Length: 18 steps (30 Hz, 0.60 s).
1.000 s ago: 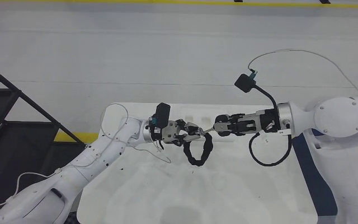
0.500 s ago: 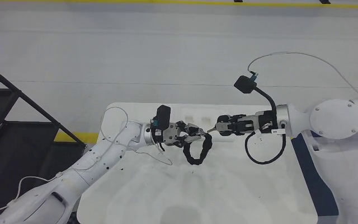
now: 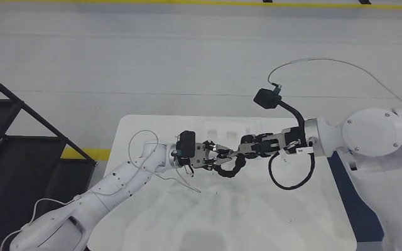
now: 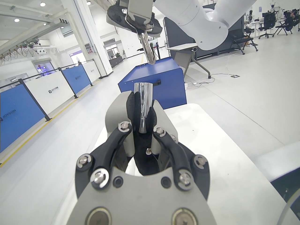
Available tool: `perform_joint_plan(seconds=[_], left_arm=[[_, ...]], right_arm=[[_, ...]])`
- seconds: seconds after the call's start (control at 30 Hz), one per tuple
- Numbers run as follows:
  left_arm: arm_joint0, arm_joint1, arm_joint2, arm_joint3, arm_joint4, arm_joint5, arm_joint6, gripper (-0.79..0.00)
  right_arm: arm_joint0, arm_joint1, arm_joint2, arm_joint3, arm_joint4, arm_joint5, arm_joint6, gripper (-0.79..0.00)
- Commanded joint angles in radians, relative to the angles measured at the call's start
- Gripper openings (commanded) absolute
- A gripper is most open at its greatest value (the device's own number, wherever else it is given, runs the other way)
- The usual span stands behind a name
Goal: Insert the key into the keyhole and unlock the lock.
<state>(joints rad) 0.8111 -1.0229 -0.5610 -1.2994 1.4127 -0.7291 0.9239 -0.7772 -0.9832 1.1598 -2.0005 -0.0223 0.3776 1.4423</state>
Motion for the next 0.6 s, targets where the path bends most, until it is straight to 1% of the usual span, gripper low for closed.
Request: perform_joint_plan(seconds=[0.0, 0.23, 0.3, 0.57], left_arm=[[0.003, -0.008, 0.003, 0.014, 0.006, 0.012, 0.014, -0.785], [0.009, -0.025, -0.006, 0.049, 0.009, 0.031, 0.036, -0.785], [0.011, -0.028, -0.012, 0.051, 0.010, 0.032, 0.037, -0.785], [0.022, -0.036, -0.030, 0.047, 0.022, 0.014, 0.040, -0.785]], right_arm=[[0.008, 0.004, -0.013, 0.002, -0.003, 0.004, -0.004, -0.785], [0.033, 0.018, -0.055, -0.001, -0.033, 0.020, -0.019, -0.785], [0.038, 0.024, -0.070, 0.002, -0.053, 0.026, -0.026, -0.785], [0.056, 0.035, -0.102, 0.003, -0.055, 0.069, -0.069, -0.785]])
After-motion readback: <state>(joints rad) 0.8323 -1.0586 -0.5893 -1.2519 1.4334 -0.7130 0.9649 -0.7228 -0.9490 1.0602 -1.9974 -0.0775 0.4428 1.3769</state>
